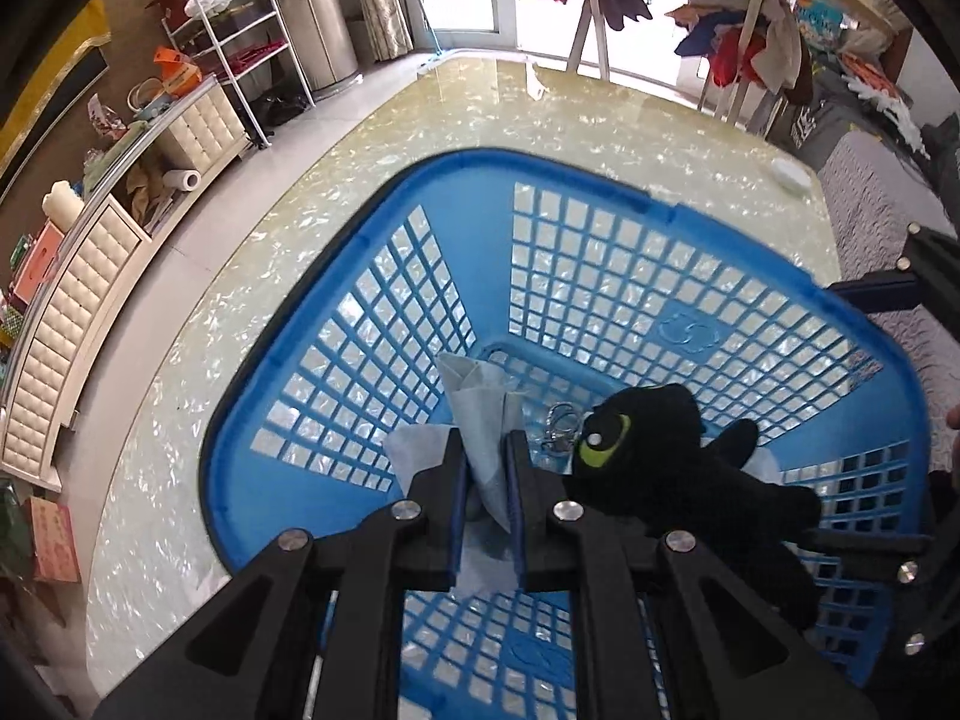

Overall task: Organize soft objects
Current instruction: 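Move the left tool over the basket and open it to release the blue cloth, then withdraw both tools from the basket back over the table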

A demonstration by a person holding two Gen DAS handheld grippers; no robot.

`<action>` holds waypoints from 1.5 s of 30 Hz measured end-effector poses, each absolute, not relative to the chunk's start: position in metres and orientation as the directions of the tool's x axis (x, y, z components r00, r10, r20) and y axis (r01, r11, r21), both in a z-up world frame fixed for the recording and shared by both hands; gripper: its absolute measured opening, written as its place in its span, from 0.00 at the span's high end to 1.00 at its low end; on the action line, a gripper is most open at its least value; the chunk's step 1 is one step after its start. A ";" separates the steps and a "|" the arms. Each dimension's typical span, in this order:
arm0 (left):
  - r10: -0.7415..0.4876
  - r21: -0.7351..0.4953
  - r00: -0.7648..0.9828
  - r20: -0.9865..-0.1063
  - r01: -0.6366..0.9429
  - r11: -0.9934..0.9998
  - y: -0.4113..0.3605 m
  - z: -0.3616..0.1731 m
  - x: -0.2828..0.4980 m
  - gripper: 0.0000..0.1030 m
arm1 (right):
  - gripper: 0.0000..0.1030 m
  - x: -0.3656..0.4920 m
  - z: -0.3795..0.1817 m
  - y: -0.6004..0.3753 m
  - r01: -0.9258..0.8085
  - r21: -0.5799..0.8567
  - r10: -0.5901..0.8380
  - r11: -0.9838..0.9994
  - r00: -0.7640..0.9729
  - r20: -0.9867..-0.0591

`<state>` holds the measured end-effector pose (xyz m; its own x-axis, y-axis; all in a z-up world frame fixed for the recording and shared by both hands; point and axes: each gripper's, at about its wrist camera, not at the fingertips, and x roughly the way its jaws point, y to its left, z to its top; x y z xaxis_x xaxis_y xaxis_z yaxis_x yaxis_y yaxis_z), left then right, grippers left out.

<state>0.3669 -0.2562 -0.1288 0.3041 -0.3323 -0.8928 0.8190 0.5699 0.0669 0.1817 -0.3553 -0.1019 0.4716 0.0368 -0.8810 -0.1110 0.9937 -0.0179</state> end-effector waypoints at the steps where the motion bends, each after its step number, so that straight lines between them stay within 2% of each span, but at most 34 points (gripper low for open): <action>1: -0.329 0.070 0.304 -0.894 0.820 0.568 -0.258 -0.131 0.369 0.90 | 0.00 0.182 -0.103 -0.356 -0.109 -0.016 0.037 0.994 0.469 -0.882; 16: -0.276 0.122 0.311 -0.909 0.834 0.538 -0.274 -0.150 0.383 0.89 | 0.00 0.190 -0.111 -0.364 -0.098 0.012 0.055 0.995 0.450 -0.891; 21: -0.275 0.138 0.333 -0.902 0.826 0.546 -0.274 -0.147 0.383 0.56 | 0.00 0.192 -0.114 -0.369 -0.095 0.019 0.059 0.995 0.446 -0.893; 23: -0.285 0.139 0.339 -0.897 0.827 0.545 -0.271 -0.144 0.382 0.46 | 0.00 0.192 -0.115 -0.371 -0.094 0.021 0.061 0.995 0.446 -0.893; 26: -0.292 0.140 0.335 -0.896 0.836 0.531 -0.270 -0.140 0.376 0.43 | 0.00 0.190 -0.116 -0.373 -0.093 0.023 0.062 0.995 0.446 -0.893; 30: -0.309 0.124 0.331 -0.891 0.835 0.536 -0.267 -0.129 0.372 0.19 | 0.00 0.187 -0.113 -0.372 -0.091 0.024 0.063 0.996 0.451 -0.890; 33: -0.325 0.120 0.336 -0.884 0.835 0.537 -0.265 -0.120 0.366 0.17 | 0.00 0.183 -0.109 -0.372 -0.088 0.022 0.060 0.996 0.459 -0.886; 38: -0.316 0.180 0.400 -0.861 0.818 0.547 -0.261 -0.096 0.349 0.14 | 0.00 0.174 -0.097 -0.374 -0.081 0.023 0.060 0.996 0.478 -0.876; 43: -0.337 0.171 0.422 -0.842 0.801 0.574 -0.247 -0.074 0.330 0.13 | 0.00 0.162 -0.085 -0.371 -0.074 0.026 0.059 0.997 0.497 -0.866; 44: -0.339 0.167 0.428 -0.837 0.792 0.588 -0.242 -0.071 0.327 0.10 | 0.00 0.160 -0.083 -0.372 -0.073 0.027 0.060 0.997 0.499 -0.865; 45: -0.343 0.162 0.432 -0.834 0.786 0.597 -0.238 -0.068 0.326 0.00 | 0.00 0.158 -0.081 -0.371 -0.070 0.027 0.059 0.997 0.501 -0.864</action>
